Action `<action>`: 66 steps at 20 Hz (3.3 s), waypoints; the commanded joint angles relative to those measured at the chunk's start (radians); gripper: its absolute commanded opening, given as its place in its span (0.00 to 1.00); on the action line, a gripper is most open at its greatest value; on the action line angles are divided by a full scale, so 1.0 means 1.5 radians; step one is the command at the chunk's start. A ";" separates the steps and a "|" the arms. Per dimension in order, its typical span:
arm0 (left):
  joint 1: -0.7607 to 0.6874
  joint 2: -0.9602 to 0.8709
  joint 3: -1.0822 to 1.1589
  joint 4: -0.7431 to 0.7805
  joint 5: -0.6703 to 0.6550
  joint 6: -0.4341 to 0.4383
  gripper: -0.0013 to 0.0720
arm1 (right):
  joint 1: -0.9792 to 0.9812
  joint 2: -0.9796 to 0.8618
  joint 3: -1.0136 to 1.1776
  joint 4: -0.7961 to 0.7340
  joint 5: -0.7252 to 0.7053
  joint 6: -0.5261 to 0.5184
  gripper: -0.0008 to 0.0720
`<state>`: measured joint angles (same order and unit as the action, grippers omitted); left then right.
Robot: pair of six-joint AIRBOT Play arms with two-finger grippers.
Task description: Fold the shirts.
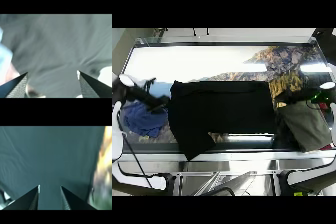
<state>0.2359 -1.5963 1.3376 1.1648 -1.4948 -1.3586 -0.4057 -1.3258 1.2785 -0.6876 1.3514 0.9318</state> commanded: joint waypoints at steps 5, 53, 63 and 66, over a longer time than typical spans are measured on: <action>0.026 0.064 -0.260 0.041 0.155 0.000 0.95 | -0.047 0.093 -0.167 -0.052 -0.004 0.046 0.45; 0.061 0.432 0.432 -0.283 -0.020 0.083 0.04 | -0.111 0.470 0.281 0.111 -0.050 -0.004 0.04; -0.095 0.125 0.172 -0.069 0.151 0.092 0.04 | 0.029 0.169 -0.051 0.160 -0.205 -0.156 0.04; -0.079 -0.013 0.230 -0.067 0.164 0.092 0.04 | 0.071 0.024 0.006 0.160 -0.272 -0.142 0.04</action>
<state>0.1070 -1.4433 1.6585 1.0370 -1.3102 -1.2263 -0.3607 -1.1122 1.2568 -0.4511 1.0508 0.7315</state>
